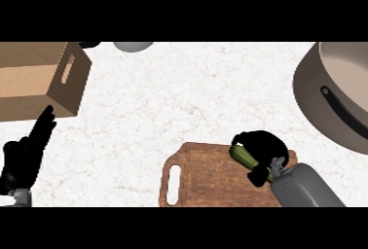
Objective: Pick the squash from the cutting board and place it in the pot
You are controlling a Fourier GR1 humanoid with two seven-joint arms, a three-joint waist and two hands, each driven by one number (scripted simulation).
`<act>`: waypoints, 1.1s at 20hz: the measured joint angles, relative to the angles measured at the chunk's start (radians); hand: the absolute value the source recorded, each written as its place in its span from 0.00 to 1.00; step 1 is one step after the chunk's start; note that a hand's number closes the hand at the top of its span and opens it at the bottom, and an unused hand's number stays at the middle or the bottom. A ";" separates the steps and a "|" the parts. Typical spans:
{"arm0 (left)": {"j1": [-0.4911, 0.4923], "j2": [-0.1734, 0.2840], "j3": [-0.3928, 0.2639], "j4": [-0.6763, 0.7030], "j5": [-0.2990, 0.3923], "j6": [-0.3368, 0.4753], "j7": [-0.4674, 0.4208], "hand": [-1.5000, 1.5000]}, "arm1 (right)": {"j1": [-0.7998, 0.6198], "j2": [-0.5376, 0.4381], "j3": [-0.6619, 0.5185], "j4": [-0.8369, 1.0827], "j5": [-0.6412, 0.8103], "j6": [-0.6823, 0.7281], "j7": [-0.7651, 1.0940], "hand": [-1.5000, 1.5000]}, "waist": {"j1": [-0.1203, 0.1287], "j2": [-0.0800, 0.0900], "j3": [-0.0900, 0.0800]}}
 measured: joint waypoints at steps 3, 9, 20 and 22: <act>0.004 -0.008 0.008 -0.008 -0.003 -0.010 -0.001 0.50 | -0.017 0.018 -0.017 0.002 0.005 0.040 -0.008 1.00 | 0.000 0.003 0.003; 0.014 -0.014 0.026 -0.002 -0.013 -0.026 -0.018 0.50 | -0.008 0.032 -0.094 -0.008 0.024 -0.003 -0.021 1.00 | 0.000 0.008 0.006; 0.013 -0.022 0.042 0.009 -0.021 -0.037 -0.022 0.50 | -0.040 -0.013 -0.236 -0.027 0.129 -0.234 -0.029 1.00 | -0.003 0.008 0.008; 0.018 -0.023 0.045 0.004 -0.021 -0.037 -0.026 0.50 | -0.045 -0.024 -0.236 -0.078 0.173 -0.277 -0.006 1.00 | -0.004 0.007 0.007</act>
